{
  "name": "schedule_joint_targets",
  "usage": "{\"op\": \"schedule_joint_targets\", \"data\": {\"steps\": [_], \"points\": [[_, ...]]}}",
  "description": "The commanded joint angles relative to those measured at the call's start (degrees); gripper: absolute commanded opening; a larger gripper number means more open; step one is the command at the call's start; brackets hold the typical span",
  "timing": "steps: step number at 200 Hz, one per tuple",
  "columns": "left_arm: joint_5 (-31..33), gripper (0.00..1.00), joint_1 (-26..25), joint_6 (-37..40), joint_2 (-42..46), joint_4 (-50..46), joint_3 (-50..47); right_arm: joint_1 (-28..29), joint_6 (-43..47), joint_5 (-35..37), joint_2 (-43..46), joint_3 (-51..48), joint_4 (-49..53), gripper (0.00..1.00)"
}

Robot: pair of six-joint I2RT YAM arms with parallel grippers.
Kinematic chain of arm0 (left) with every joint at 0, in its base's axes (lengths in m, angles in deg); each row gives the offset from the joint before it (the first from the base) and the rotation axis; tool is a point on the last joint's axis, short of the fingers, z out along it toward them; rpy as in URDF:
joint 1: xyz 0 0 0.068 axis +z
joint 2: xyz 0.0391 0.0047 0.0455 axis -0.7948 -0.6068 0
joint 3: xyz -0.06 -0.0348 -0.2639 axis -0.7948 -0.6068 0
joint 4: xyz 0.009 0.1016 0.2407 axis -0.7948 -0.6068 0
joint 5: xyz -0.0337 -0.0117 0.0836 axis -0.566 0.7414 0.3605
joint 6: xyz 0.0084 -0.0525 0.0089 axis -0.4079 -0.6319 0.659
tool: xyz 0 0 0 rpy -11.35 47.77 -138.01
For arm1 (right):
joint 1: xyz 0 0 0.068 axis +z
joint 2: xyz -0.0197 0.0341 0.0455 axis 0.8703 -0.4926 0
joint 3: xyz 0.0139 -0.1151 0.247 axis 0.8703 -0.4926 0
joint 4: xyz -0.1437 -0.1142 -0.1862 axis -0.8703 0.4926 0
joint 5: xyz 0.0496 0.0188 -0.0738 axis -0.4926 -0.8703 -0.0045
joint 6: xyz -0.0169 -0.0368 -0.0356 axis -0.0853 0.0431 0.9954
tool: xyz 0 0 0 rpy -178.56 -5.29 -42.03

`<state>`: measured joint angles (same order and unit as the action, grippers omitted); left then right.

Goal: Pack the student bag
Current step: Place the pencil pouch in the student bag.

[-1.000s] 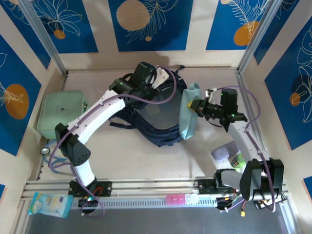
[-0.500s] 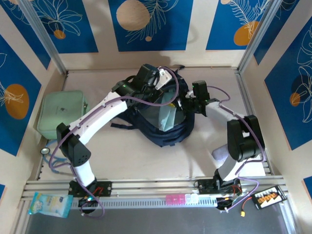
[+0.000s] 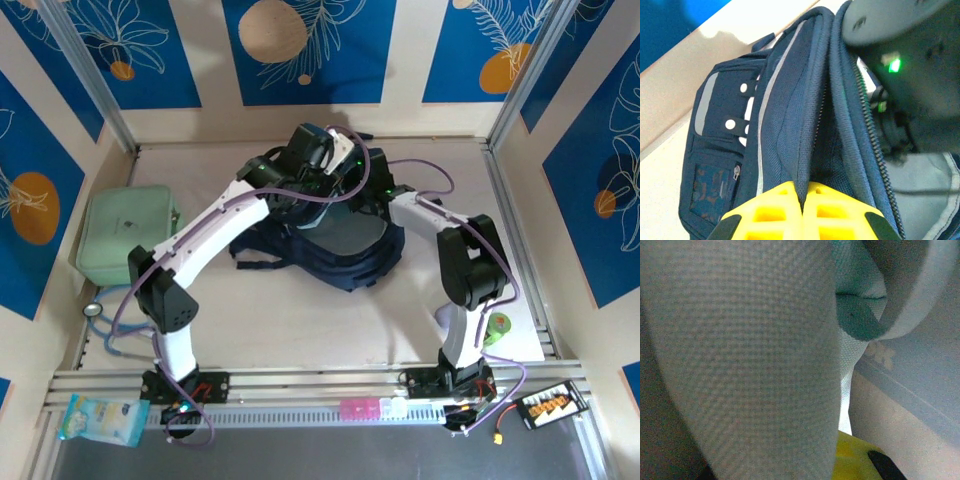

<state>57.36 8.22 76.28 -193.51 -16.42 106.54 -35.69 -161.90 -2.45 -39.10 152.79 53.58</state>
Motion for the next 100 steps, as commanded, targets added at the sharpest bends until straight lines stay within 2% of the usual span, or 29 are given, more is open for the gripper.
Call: {"op": "schedule_joint_targets", "data": {"steps": [1,47,72,100], "points": [[-2.3,0.00,-1.2,-1.5,1.0,7.9,5.1,2.1,-0.5,8.0,-3.7,1.0,-6.8,0.10],[-1.5,0.00,-1.1,-1.5,0.8,7.9,4.4,2.6,-2.4,1.6,-9.2,-0.7,-21.5,0.14],[-1.6,0.00,-1.1,-1.7,0.8,8.2,4.2,2.1,-5.0,-2.9,-12.0,0.8,-18.6,0.24],[-1.1,0.00,-1.0,-1.5,0.9,8.2,3.8,1.4,-6.1,-2.9,-10.4,-2.0,-18.0,0.40]]}}
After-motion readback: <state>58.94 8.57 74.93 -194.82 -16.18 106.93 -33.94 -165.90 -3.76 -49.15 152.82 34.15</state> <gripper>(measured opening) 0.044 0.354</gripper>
